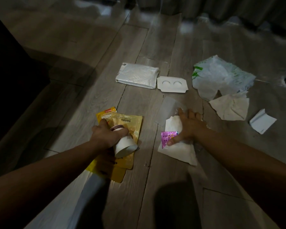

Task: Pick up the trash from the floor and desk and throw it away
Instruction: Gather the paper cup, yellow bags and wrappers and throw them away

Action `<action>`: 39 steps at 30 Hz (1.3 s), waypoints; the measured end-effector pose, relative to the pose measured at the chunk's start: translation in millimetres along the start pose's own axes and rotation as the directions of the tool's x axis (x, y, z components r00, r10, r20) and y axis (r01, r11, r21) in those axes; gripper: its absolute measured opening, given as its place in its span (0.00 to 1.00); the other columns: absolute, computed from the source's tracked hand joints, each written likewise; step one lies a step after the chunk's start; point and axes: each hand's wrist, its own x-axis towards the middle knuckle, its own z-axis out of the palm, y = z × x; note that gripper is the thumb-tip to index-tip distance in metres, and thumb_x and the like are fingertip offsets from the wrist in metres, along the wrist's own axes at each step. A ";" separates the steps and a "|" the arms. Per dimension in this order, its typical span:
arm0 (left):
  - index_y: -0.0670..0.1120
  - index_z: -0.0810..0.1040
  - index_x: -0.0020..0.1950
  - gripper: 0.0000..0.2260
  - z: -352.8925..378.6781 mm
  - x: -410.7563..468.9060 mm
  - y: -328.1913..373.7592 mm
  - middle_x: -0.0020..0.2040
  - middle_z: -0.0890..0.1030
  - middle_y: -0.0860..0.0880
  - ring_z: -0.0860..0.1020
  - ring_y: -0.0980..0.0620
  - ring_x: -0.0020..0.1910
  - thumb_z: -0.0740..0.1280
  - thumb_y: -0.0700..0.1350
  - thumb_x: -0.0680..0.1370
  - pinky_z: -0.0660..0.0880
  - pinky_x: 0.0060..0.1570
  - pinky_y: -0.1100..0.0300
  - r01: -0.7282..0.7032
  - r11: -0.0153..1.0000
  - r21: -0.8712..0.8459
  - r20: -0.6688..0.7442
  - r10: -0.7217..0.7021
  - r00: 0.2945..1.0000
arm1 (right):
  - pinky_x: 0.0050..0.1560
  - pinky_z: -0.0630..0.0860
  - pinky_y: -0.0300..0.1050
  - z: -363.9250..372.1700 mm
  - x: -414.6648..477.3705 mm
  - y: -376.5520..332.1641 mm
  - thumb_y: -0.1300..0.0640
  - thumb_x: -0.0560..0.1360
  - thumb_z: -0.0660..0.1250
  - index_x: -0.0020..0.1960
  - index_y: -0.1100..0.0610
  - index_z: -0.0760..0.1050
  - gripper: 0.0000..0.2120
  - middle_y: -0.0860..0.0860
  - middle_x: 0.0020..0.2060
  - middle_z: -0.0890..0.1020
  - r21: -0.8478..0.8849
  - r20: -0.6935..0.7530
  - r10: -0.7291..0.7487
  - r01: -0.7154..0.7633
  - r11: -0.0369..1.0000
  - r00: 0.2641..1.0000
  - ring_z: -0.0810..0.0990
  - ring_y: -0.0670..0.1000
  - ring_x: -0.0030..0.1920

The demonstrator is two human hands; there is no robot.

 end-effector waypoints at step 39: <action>0.48 0.56 0.75 0.47 0.2 2.0 -3.3 0.69 0.62 0.41 0.67 0.38 0.66 0.72 0.65 0.64 0.69 0.60 0.48 -0.012 1.000 0.007 0.010 0.012 1.000 | 0.64 0.69 0.57 22.2 -28.0 -10.3 0.25 0.49 0.72 0.74 0.49 0.52 0.62 0.57 0.70 0.60 0.148 -0.179 0.078 -0.052 0.988 0.981 0.65 0.62 0.68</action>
